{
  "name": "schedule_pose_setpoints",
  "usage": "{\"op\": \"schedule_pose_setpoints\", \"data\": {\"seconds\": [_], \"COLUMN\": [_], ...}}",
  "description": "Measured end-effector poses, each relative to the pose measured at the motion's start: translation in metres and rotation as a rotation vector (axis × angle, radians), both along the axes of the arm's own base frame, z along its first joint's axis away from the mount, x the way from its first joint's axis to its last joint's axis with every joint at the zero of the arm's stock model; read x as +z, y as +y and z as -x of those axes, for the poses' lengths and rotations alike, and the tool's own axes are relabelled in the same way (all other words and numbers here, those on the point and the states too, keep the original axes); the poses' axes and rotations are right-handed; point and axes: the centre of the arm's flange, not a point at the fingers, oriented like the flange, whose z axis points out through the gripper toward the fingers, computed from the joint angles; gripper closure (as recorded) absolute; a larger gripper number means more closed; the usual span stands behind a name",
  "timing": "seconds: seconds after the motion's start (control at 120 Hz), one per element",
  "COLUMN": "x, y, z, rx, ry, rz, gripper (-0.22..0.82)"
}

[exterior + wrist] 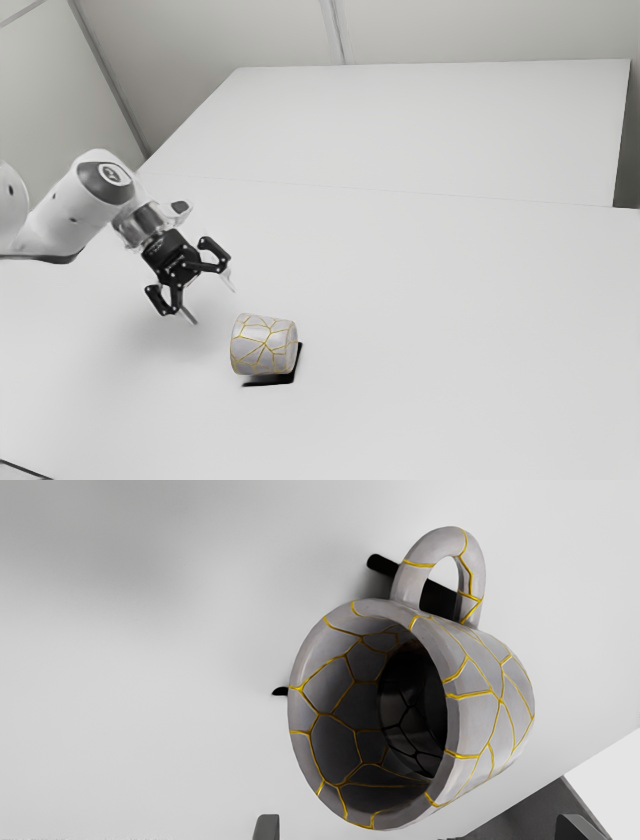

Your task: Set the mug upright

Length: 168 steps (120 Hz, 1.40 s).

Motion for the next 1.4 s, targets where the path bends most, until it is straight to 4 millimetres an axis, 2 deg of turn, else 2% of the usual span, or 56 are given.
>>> {"op": "schedule_pose_setpoints", "data": {"seconds": [0.108,0.275,0.483,0.733,0.775,0.9,1.008,1.133,1.3,1.4], "x": [-0.015,-0.034,-0.048,-0.062,-0.062,-0.061,-0.059,-0.055,-0.046,-0.024], "y": [-0.011,-0.015,-0.019,-0.035,-0.034,-0.034,-0.036,-0.041,-0.043,-0.038], "z": [0.004,-0.003,-0.012,-0.017,-0.018,-0.019,-0.020,-0.023,-0.030,-0.037], "rx": [0.023,0.111,0.198,0.247,0.255,0.251,0.241,0.227,0.210,0.155], "ry": [0.038,0.068,0.075,0.098,0.098,0.094,0.090,0.084,0.062,0.019], "rz": [0.041,0.115,0.170,0.218,0.223,0.217,0.212,0.208,0.193,0.133], "gripper": [0.00,0.00,0.00,0.00,0.08,0.42,0.59,0.69,0.74,0.76]}}
